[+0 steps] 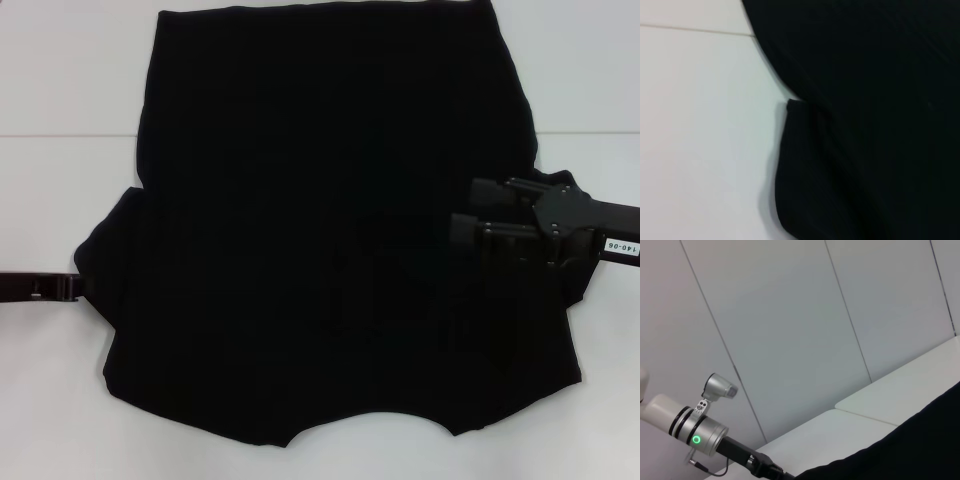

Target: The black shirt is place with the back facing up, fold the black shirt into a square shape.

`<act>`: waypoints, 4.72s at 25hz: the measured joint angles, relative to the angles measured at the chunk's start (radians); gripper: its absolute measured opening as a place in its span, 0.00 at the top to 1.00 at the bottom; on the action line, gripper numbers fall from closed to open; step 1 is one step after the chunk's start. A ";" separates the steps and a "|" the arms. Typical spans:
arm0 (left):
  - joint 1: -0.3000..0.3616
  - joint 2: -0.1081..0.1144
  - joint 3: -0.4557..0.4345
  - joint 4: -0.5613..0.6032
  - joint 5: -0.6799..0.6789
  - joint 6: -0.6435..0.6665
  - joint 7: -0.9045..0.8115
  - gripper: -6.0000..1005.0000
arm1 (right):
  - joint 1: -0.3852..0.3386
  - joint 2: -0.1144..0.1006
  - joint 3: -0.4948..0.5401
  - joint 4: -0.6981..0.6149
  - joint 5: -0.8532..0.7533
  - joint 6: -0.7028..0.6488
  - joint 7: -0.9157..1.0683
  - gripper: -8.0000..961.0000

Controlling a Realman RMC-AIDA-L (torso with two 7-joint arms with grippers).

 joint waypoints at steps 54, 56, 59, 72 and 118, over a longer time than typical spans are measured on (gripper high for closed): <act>0.046 0.003 -0.087 0.017 -0.164 -0.127 0.097 0.95 | -0.012 0.009 0.010 -0.004 0.000 -0.009 0.002 0.06; 0.049 0.002 -0.090 0.020 -0.164 -0.127 0.097 0.95 | -0.012 0.009 0.010 -0.004 0.000 -0.009 0.003 0.06; 0.053 0.001 -0.096 0.021 -0.164 -0.127 0.098 0.95 | -0.011 0.009 0.010 -0.004 0.000 -0.010 0.003 0.06; 0.076 -0.003 -0.111 0.030 -0.175 -0.124 0.098 0.94 | -0.011 0.009 0.010 -0.004 0.000 -0.009 0.001 0.06; -0.016 -0.066 0.082 -0.128 -0.478 0.250 0.416 0.82 | -0.013 0.009 0.010 -0.003 0.000 -0.011 0.000 0.06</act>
